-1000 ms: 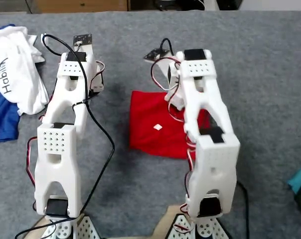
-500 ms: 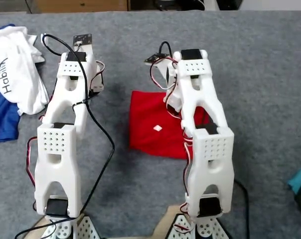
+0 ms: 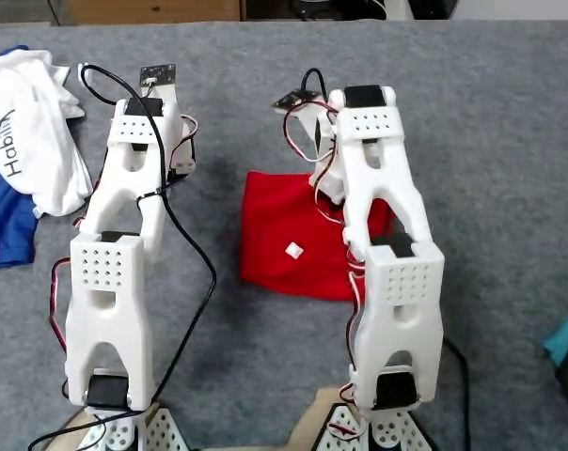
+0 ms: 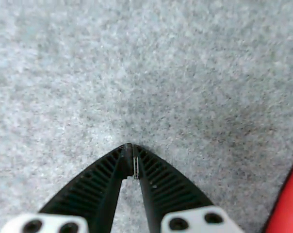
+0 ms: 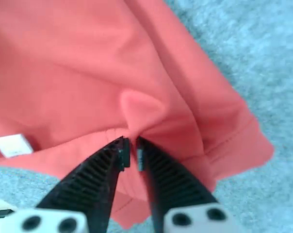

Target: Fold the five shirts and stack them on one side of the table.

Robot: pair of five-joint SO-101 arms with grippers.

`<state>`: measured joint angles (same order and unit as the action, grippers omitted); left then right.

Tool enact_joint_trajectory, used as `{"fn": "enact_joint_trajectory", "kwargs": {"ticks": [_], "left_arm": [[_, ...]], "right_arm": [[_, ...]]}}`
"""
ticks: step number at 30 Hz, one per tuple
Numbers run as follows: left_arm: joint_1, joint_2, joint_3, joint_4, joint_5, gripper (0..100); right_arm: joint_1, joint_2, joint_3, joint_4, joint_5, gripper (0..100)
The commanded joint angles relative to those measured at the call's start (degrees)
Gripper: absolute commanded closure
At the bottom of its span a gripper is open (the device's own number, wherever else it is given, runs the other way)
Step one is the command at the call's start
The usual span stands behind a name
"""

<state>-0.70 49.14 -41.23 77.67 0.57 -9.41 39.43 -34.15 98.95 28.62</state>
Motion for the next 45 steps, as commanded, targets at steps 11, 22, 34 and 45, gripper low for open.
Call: {"fn": "enact_joint_trajectory", "kwargs": {"ticks": [11, 22, 34, 45], "left_arm": [[0.62, -0.84, -2.02, -0.62, -0.26, 98], [0.62, -0.84, -2.02, -0.62, -0.53, 98], [0.62, -0.84, -2.02, -0.62, -0.53, 98], [0.62, -0.84, -2.02, -0.62, -0.53, 98]], "right_arm": [[-3.56, -9.19, 4.18, 2.73, -0.62, 82.2], [-4.7, -9.1, 14.46, -5.89, -2.11, 82.2], [-0.31, -8.92, 15.34, -7.3, 0.53, 82.5], [0.04, -9.8, 18.33, -9.32, 0.18, 99.0]]}}
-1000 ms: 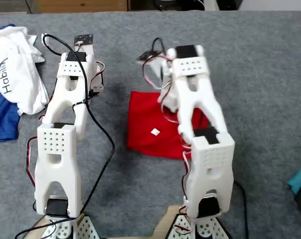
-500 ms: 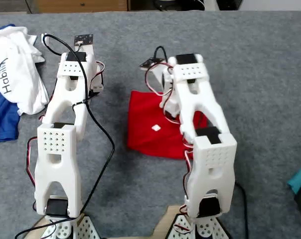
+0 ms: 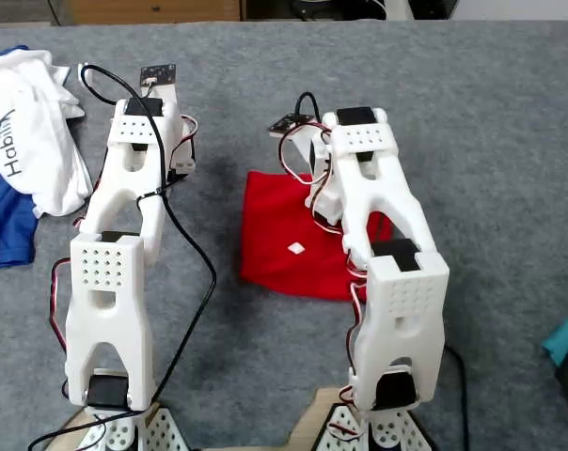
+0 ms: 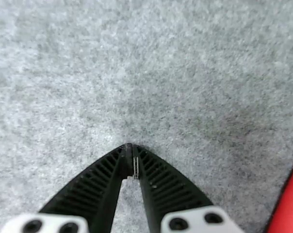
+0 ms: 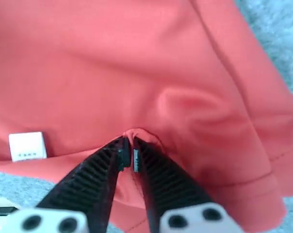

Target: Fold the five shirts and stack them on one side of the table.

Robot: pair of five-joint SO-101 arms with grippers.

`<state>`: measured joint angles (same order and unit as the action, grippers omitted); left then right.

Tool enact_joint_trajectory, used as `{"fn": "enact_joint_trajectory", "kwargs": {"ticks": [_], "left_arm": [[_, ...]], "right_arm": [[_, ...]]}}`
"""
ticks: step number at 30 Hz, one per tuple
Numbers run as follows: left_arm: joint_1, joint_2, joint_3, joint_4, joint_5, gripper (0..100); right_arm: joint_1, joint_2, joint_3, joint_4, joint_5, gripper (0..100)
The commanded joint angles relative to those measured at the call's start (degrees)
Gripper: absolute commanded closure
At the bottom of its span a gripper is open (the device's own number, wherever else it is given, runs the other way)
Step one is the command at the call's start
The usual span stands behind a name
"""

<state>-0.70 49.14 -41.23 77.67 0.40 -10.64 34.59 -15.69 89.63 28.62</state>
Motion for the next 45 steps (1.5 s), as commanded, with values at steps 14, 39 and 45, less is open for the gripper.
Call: {"fn": "enact_joint_trajectory", "kwargs": {"ticks": [14, 39, 45], "left_arm": [[0.62, -0.84, -2.02, -0.62, -0.35, 98], [0.7, -0.84, -2.02, -0.62, -0.26, 98], [0.7, -0.75, -2.02, -0.62, -0.26, 98]], "right_arm": [[1.27, -17.54, 1.1, 8.09, 0.18, 99.0], [5.76, -42.86, 38.37, -6.68, 0.53, 85.8], [5.93, -48.57, 42.24, -5.63, 0.18, 78.2]]}}
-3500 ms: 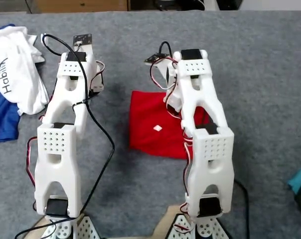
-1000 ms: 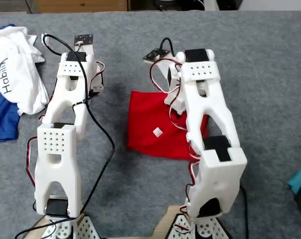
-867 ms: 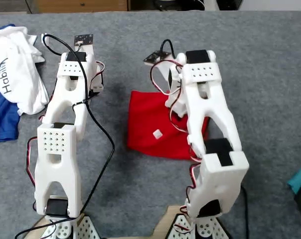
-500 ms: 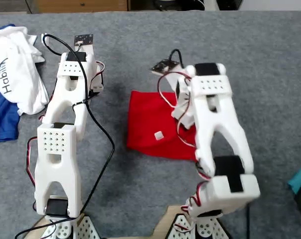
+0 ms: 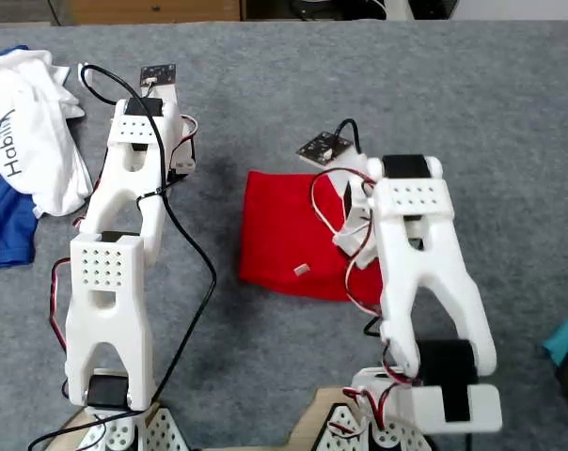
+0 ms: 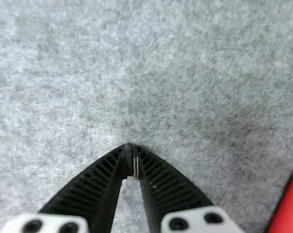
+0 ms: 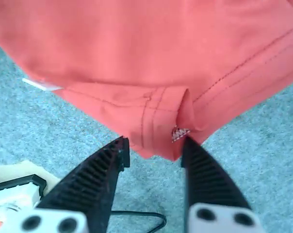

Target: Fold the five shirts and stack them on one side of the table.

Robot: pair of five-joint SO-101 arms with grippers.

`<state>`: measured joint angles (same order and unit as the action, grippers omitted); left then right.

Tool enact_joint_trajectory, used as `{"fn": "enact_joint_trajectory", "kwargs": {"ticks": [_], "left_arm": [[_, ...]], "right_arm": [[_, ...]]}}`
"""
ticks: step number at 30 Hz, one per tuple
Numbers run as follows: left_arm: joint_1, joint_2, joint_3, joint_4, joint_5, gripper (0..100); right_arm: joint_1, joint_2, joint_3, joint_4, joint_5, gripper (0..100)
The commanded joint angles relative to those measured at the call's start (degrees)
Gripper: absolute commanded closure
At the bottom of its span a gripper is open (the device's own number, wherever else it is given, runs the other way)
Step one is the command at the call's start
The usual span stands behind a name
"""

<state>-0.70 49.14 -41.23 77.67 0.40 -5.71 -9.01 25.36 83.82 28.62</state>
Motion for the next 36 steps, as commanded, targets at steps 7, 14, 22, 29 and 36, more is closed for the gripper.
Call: {"fn": "enact_joint_trajectory", "kwargs": {"ticks": [7, 14, 22, 29, 36], "left_arm": [[0.7, -0.75, -2.02, -0.62, -0.26, 98], [0.7, -0.75, -2.02, -0.62, -0.26, 98], [0.7, -0.75, -2.02, -0.62, -0.26, 98], [0.7, -0.75, -2.02, -0.62, -0.35, 98], [0.7, -0.75, -2.02, -0.62, -0.35, 98]], "right_arm": [[2.51, -10.68, 3.91, 2.37, -4.92, 78.2], [-0.04, -7.43, -0.04, -10.02, -7.47, 80.6], [-6.55, 9.27, -11.65, -11.52, -7.47, 97.6], [-6.2, 18.86, -14.11, -8.0, -7.03, 99.2], [-2.24, 19.21, -13.85, -1.32, -7.03, 99.3]]}}
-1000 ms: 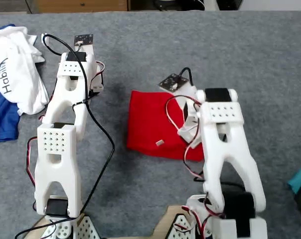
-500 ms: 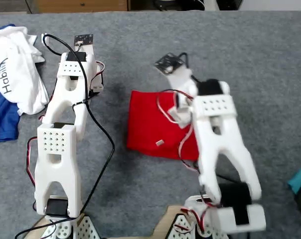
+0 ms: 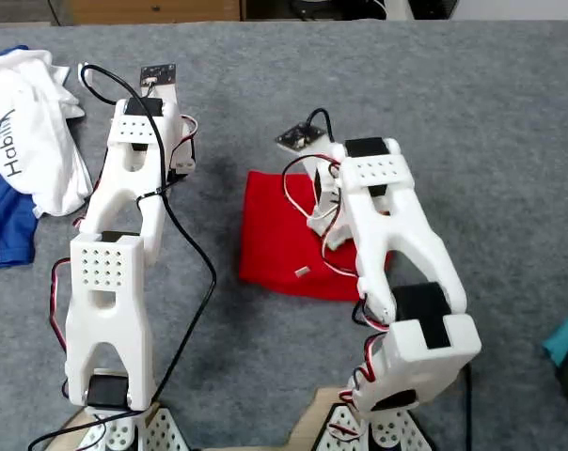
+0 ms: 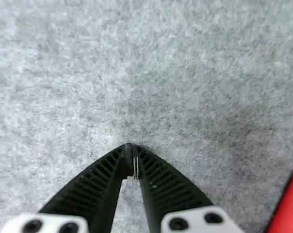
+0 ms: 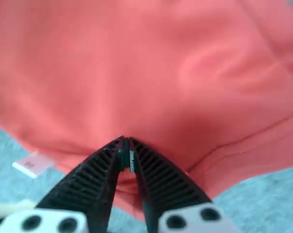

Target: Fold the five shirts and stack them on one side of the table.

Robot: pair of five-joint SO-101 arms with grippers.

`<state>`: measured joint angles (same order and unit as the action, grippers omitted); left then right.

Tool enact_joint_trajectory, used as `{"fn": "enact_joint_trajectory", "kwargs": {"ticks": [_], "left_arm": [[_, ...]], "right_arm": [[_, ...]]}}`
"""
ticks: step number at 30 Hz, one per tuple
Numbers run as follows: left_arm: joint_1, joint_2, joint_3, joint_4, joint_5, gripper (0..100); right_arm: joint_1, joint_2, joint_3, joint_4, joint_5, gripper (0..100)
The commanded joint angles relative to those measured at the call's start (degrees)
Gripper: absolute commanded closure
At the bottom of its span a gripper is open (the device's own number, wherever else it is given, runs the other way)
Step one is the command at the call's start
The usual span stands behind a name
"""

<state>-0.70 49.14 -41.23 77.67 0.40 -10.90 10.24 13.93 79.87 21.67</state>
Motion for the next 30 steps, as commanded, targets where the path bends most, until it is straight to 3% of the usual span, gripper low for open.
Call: {"fn": "enact_joint_trajectory", "kwargs": {"ticks": [1, 5, 16, 30], "left_arm": [[0.7, -0.75, -2.02, -0.62, -0.35, 98], [0.7, -0.75, -2.02, -0.62, -0.35, 98], [1.67, 0.84, -2.64, -0.62, -0.35, 98], [1.85, 0.84, -2.64, -0.62, -0.35, 98]], "right_arm": [[4.18, -0.04, -2.42, 3.6, -0.09, 99.3], [7.78, -0.84, -2.42, 7.65, 0.0, 99.3], [7.08, -13.32, 6.81, 8.7, 0.0, 99.3], [8.31, -15.16, 19.56, -4.22, -0.18, 99.3]]}}
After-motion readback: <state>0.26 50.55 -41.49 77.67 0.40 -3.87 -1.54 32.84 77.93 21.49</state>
